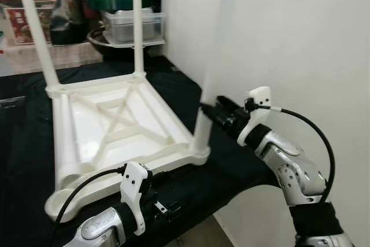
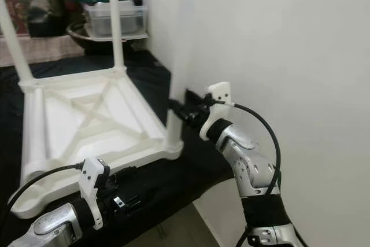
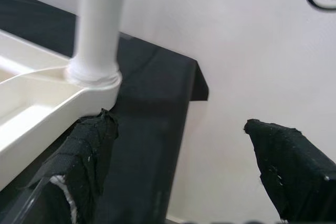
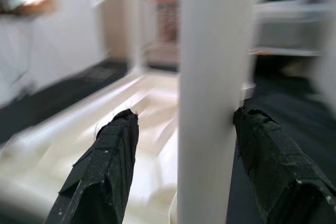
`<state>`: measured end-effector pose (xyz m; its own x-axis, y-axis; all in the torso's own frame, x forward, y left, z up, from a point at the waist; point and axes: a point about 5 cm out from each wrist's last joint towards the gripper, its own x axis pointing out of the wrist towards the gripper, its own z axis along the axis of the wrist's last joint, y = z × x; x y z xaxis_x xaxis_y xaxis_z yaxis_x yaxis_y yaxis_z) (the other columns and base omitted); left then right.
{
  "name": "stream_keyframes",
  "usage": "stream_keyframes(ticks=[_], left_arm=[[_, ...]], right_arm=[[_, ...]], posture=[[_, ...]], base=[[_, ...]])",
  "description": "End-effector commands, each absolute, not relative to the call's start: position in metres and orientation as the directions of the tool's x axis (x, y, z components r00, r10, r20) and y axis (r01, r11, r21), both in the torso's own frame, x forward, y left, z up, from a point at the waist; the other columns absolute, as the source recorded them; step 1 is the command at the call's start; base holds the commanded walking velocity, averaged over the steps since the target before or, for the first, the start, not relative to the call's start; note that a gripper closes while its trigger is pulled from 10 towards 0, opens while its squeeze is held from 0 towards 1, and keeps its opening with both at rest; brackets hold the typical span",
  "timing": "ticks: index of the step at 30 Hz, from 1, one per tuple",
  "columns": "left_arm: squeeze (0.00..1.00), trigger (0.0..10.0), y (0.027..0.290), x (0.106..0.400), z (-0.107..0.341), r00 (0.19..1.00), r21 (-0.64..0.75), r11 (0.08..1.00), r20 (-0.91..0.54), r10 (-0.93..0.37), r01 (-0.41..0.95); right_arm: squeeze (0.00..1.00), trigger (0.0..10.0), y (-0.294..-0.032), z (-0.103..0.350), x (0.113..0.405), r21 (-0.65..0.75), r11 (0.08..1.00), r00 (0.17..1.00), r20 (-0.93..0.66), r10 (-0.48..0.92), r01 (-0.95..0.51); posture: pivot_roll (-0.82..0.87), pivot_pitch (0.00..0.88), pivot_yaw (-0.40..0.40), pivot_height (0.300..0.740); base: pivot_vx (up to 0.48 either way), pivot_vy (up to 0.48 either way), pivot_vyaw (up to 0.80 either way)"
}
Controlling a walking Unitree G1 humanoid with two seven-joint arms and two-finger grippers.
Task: Building children table
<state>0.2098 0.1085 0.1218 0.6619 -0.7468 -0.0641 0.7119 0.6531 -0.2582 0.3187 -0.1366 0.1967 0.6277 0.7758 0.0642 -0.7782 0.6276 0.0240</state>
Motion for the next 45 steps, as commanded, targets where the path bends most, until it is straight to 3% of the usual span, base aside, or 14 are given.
stream_keyframes(ticks=[1, 9, 15, 16, 17, 19, 23, 27, 31, 34, 38, 39, 40, 45], left_arm=[[0.00, 10.0, 0.107, 0.211, 0.120, 0.653, -0.258, 0.645, -0.065, -0.755, 0.720], [0.00, 10.0, 0.107, 0.210, 0.121, 0.670, -0.246, 0.663, -0.067, -0.740, 0.707], [0.00, 10.0, 0.107, 0.209, 0.121, 0.679, -0.245, 0.672, -0.070, -0.731, 0.699], [0.00, 10.0, 0.107, 0.208, 0.121, 0.681, -0.247, 0.674, -0.069, -0.729, 0.696], [0.00, 10.0, 0.107, 0.207, 0.121, 0.681, -0.250, 0.674, -0.068, -0.729, 0.696], [0.00, 10.0, 0.106, 0.207, 0.121, 0.679, -0.253, 0.671, -0.067, -0.731, 0.697], [0.00, 10.0, 0.106, 0.207, 0.121, 0.673, -0.256, 0.665, -0.066, -0.737, 0.702], [0.00, 10.0, 0.104, 0.207, 0.120, 0.662, -0.257, 0.654, -0.065, -0.746, 0.711], [0.00, 10.0, 0.104, 0.207, 0.120, 0.661, -0.262, 0.651, -0.063, -0.748, 0.712], [0.00, 10.0, 0.102, 0.208, 0.120, 0.661, -0.265, 0.650, -0.059, -0.748, 0.712], [0.00, 10.0, 0.101, 0.209, 0.120, 0.662, -0.266, 0.650, -0.057, -0.748, 0.712], [0.00, 10.0, 0.101, 0.209, 0.120, 0.664, -0.266, 0.652, -0.056, -0.746, 0.710], [0.00, 10.0, 0.102, 0.209, 0.120, 0.667, -0.264, 0.655, -0.057, -0.743, 0.708], [0.00, 10.0, 0.103, 0.210, 0.120, 0.672, -0.260, 0.661, -0.058, -0.739, 0.704]], right_arm=[[0.00, 10.0, -0.125, 0.190, 0.319, -0.008, 0.541, 0.541, 0.024, 0.841, -0.841], [0.00, 10.0, -0.109, 0.175, 0.352, -0.041, 0.582, 0.584, -0.070, 0.809, -0.812], [0.00, 10.0, -0.110, 0.179, 0.357, -0.036, 0.577, 0.578, -0.087, 0.812, -0.816], [0.21, 10.0, -0.114, 0.182, 0.353, -0.015, 0.551, 0.550, -0.084, 0.831, -0.834], [0.93, 10.0, -0.118, 0.184, 0.349, 0.005, 0.526, 0.524, -0.077, 0.848, -0.850], [1.00, 10.0, -0.121, 0.184, 0.342, 0.027, 0.488, 0.484, -0.077, 0.871, -0.873], [1.00, 10.0, -0.126, 0.181, 0.332, 0.042, 0.437, 0.433, -0.086, 0.897, -0.898], [1.00, 10.0, -0.141, 0.166, 0.309, 0.043, 0.280, 0.269, -0.170, 0.948, -0.959], [1.00, 10.0, -0.156, 0.146, 0.310, 0.015, 0.303, 0.284, -0.302, 0.910, -0.953], [1.00, 10.0, -0.169, 0.138, 0.342, -0.073, 0.563, 0.541, -0.400, 0.740, -0.823], [1.00, 10.0, -0.172, 0.143, 0.353, -0.090, 0.641, 0.616, -0.402, 0.677, -0.762], [0.16, 10.0, -0.172, 0.147, 0.355, -0.104, 0.643, 0.624, -0.399, 0.672, -0.759], [0.00, 10.0, -0.172, 0.152, 0.358, -0.124, 0.642, 0.632, -0.391, 0.669, -0.756], [0.00, 10.0, -0.172, 0.176, 0.367, -0.167, 0.601, 0.619, -0.325, 0.715, -0.781]], posture=[[0.00, 0.000, -0.101, 0.740], [0.03, 0.000, -0.131, 0.740], [0.04, 0.000, -0.143, 0.740], [0.04, 0.000, -0.141, 0.740], [0.03, 0.000, -0.137, 0.740], [0.03, 0.000, -0.135, 0.740], [0.02, 0.000, -0.128, 0.740], [0.00, 0.000, -0.119, 0.740], [0.00, 0.000, -0.119, 0.740], [0.00, 0.000, -0.123, 0.740], [0.00, 0.000, -0.128, 0.740], [0.01, 0.000, -0.130, 0.740], [0.01, 0.000, -0.133, 0.740], [0.02, 0.000, -0.138, 0.740]], base=[[0.000, 0.000, 0.00], [0.000, 0.000, 0.00], [0.000, 0.000, 0.00], [0.000, 0.000, 0.00], [0.000, 0.000, 0.00], [0.000, 0.000, 0.00], [0.000, 0.000, 0.00], [0.000, 0.000, 0.00], [0.000, 0.000, 0.00], [0.000, 0.000, 0.00], [0.000, 0.000, 0.00], [0.000, 0.000, 0.00], [0.000, 0.000, 0.00], [0.000, 0.000, 0.00]])
